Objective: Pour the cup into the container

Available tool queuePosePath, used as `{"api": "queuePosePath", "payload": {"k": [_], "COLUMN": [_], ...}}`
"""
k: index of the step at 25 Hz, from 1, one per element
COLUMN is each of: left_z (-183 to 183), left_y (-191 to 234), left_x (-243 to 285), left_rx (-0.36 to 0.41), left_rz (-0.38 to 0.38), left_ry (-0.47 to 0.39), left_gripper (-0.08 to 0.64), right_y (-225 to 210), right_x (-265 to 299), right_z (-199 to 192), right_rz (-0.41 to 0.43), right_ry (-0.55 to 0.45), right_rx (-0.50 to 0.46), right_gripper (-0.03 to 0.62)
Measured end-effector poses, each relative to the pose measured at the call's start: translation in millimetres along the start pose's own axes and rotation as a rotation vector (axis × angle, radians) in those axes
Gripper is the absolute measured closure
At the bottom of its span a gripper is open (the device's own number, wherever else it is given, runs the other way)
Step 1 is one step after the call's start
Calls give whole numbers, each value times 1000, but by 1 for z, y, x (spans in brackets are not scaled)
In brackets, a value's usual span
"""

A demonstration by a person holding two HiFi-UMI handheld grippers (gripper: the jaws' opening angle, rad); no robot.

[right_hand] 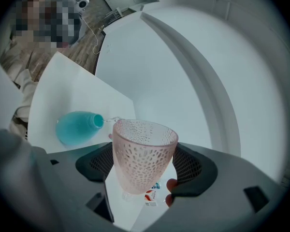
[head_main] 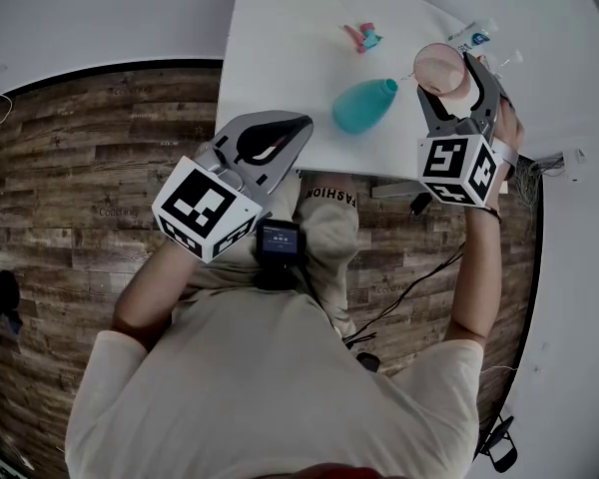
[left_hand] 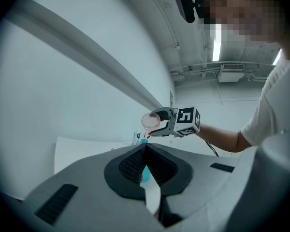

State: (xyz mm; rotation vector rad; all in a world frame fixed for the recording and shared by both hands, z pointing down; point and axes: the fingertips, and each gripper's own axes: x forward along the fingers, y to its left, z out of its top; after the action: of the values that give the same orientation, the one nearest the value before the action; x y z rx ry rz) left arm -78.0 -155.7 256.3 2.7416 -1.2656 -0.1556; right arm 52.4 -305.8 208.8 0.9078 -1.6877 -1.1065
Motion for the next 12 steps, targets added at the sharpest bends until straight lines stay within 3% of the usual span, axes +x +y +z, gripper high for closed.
{"api": "queuePosePath", "payload": {"k": [12], "left_z": [0], "left_y": [-1], "left_x": [1], "left_rx": [1], "left_rz": [1], "left_ry": [1], "left_gripper": [549], "right_y": [-3], "right_x": [-1], "right_z": [0], "right_rz": [-16], "right_ry": [0], "right_rx": [-17], "right_gripper": [212]}}
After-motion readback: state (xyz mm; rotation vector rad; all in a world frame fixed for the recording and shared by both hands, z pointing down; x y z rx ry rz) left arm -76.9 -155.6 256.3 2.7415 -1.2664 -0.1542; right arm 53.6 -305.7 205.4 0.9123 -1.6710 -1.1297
